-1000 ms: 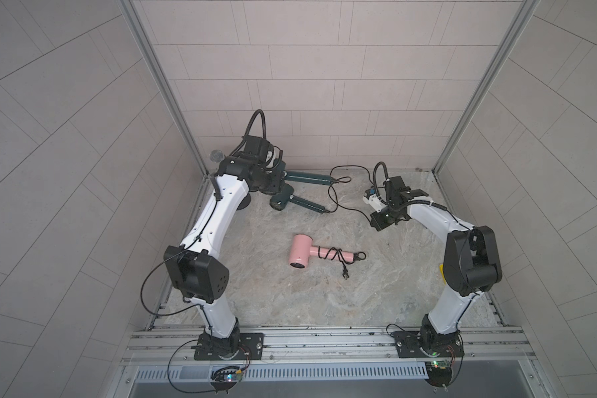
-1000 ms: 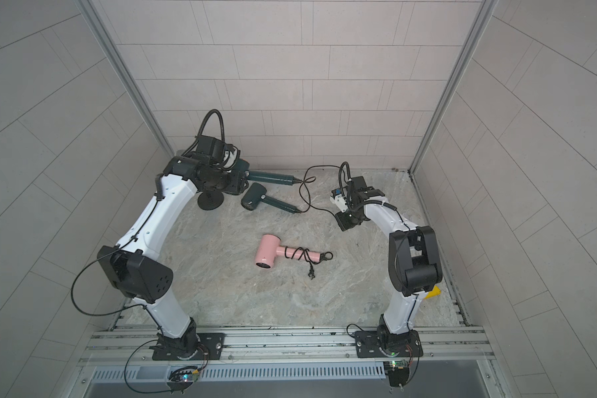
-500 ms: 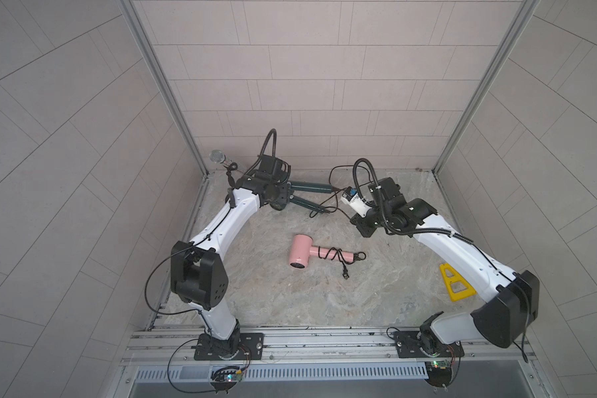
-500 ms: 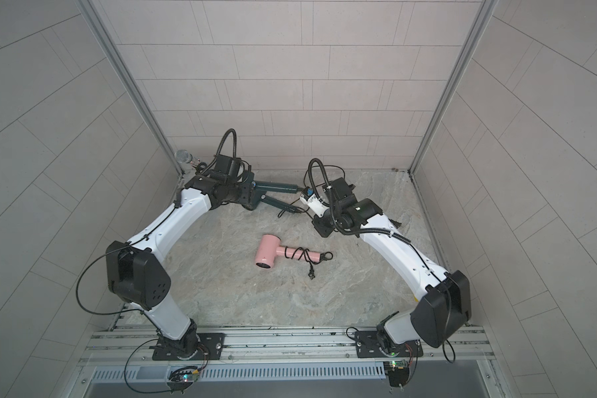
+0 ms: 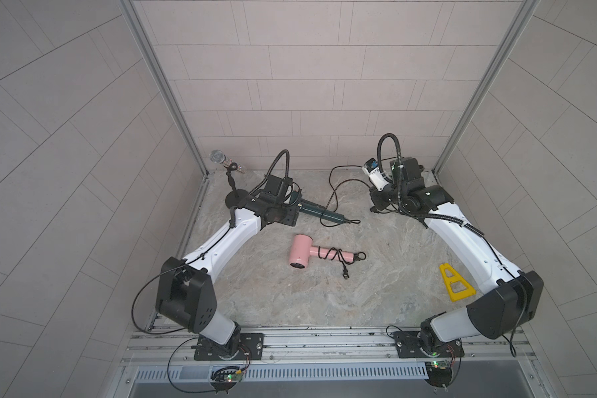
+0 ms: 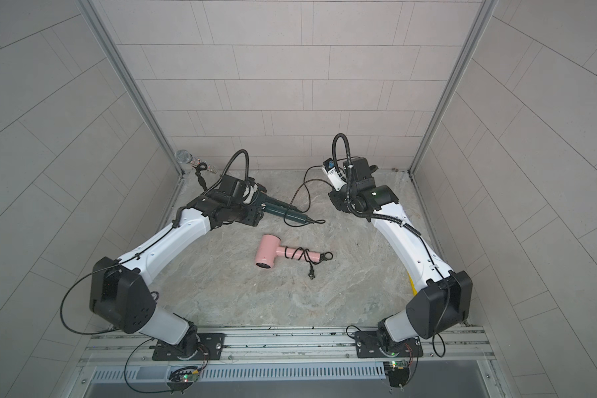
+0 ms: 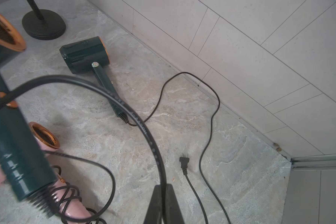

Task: Wrap the cord around the hair dryer
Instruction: Wrap the power cord around the hair dryer.

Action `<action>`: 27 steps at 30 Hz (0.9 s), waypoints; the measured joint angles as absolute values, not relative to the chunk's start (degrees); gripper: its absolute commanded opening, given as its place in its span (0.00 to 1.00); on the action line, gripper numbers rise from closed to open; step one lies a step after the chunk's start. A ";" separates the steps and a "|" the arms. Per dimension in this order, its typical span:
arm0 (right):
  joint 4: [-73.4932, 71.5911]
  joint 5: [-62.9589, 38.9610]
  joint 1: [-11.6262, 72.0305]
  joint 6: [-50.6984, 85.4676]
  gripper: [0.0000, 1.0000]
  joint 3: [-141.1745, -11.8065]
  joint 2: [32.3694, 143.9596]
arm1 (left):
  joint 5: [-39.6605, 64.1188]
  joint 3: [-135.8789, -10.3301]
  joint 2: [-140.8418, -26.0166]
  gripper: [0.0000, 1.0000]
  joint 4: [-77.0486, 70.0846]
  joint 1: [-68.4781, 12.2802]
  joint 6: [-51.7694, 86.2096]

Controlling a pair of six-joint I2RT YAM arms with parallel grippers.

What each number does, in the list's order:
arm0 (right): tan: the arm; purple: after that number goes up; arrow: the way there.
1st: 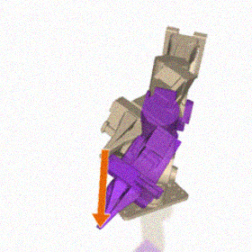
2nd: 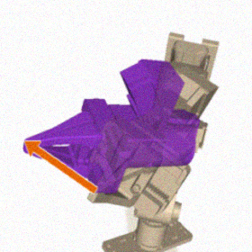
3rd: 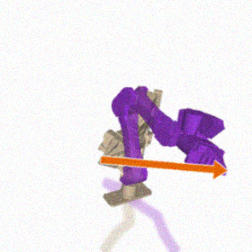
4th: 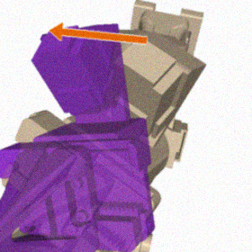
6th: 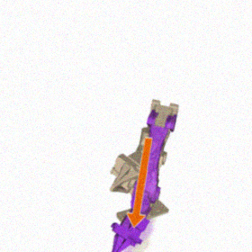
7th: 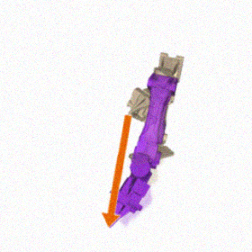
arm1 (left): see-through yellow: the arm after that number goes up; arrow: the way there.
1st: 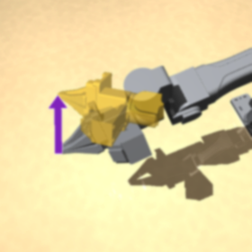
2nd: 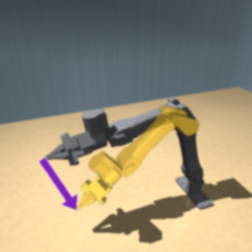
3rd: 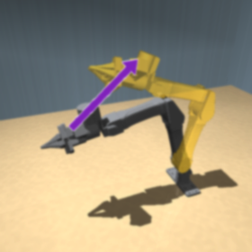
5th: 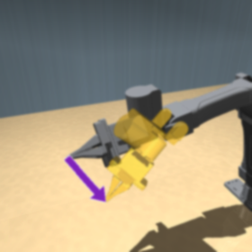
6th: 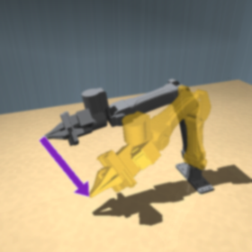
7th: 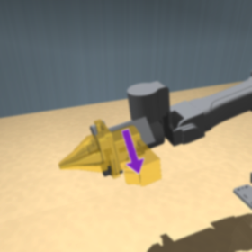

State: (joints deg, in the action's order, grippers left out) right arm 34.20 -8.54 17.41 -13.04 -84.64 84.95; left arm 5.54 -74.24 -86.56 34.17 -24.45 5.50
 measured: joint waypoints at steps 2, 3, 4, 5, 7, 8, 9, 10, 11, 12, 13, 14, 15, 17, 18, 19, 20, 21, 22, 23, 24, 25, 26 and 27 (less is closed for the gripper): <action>33.80 -8.54 17.23 -12.34 0.00 -84.62 86.48 | 7.90 -73.43 -85.01 0.00 34.09 -24.45 5.58; 33.63 -8.58 17.17 -11.88 0.00 -84.62 87.18 | 9.32 -73.36 -84.42 0.00 34.09 -24.45 5.72; 33.45 -8.54 17.02 -11.38 0.00 -84.62 87.79 | 10.87 -73.36 -83.99 0.00 33.85 -24.45 5.98; 33.34 -8.56 16.73 -10.87 0.00 -84.62 88.31 | 12.23 -73.36 -83.72 0.00 33.58 -24.45 6.26; 33.10 -8.58 15.90 -9.67 0.00 -84.62 89.34 | 15.55 -73.30 -83.37 0.00 32.71 -24.45 7.27; 32.99 -8.60 15.38 -8.97 0.00 -84.62 89.78 | 16.88 -73.10 -83.22 0.00 32.25 -24.43 7.84; 32.84 -8.64 14.81 -8.21 0.00 -84.62 90.19 | 18.35 -72.62 -83.00 0.00 31.42 -24.34 8.54; 32.58 -8.67 14.13 -7.27 0.00 -84.62 90.74 | 19.84 -71.94 -82.74 0.00 30.65 -24.03 9.45; 32.32 -8.71 13.47 -6.46 0.00 -84.62 91.24 | 21.50 -71.20 -82.43 0.00 29.76 -23.75 10.50; 31.86 -8.71 12.82 -5.52 0.00 -84.51 91.88 | 23.88 -70.00 -81.93 0.00 28.23 -23.29 12.08; 31.16 -8.67 12.21 -4.54 0.00 -84.14 92.42 | 26.33 -68.47 -81.34 0.00 26.02 -22.57 13.89; 30.59 -8.71 11.75 -3.75 0.00 -83.59 92.84 | 28.45 -66.81 -80.68 0.00 23.20 -21.69 16.21; 30.00 -8.80 11.22 -2.79 0.00 -82.65 93.23 | 30.52 -64.95 -79.96 0.00 20.08 -20.56 18.72; 29.56 -9.02 10.48 -1.34 0.00 -80.44 93.89 | 33.32 -62.35 -79.11 0.00 14.74 -18.65 23.46; 29.39 -9.06 10.22 -0.78 0.00 -79.11 94.13 | 34.46 -61.39 -78.94 0.00 12.08 -17.78 25.98; 29.23 -9.13 10.02 -0.21 0.00 -77.69 94.30 | 35.20 -60.95 -78.91 0.00 9.67 -17.02 28.25; 29.04 -9.17 9.93 0.16 0.00 -76.49 94.30 | 35.42 -60.71 -78.91 0.00 7.97 -16.40 29.71; 28.75 -9.21 9.91 0.54 0.00 -74.98 94.30 | 35.40 -60.69 -78.91 0.00 6.28 -15.88 31.20; 28.56 -9.23 9.93 0.91 0.00 -73.67 94.30 | 35.24 -60.66 -78.85 0.00 4.80 -15.53 32.32; 28.27 -9.19 9.98 1.21 0.00 -72.49 94.30 | 34.94 -60.66 -78.81 0.00 3.73 -15.40 33.12; 27.94 -9.10 10.20 1.56 0.00 -71.11 94.24 | 34.41 -60.60 -78.72 0.00 2.59 -15.31 34.00; 27.75 -8.95 10.50 1.80 0.00 -69.76 94.15 | 33.82 -60.36 -78.63 0.00 1.52 -15.09 34.76; 27.62 -8.69 10.83 1.96 0.00 -68.58 94.00 | 33.15 -60.16 -78.61 0.00 0.91 -14.94 35.24; 27.53 -8.34 11.31 2.02 0.00 -67.18 93.67 | 32.25 -59.86 -78.61 0.00 0.25 -14.94 35.68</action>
State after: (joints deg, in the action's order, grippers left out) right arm 27.53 -8.34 11.31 2.02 -67.18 93.67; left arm 32.25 -59.86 -78.61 0.25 -14.94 35.68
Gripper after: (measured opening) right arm 0.048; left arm 0.706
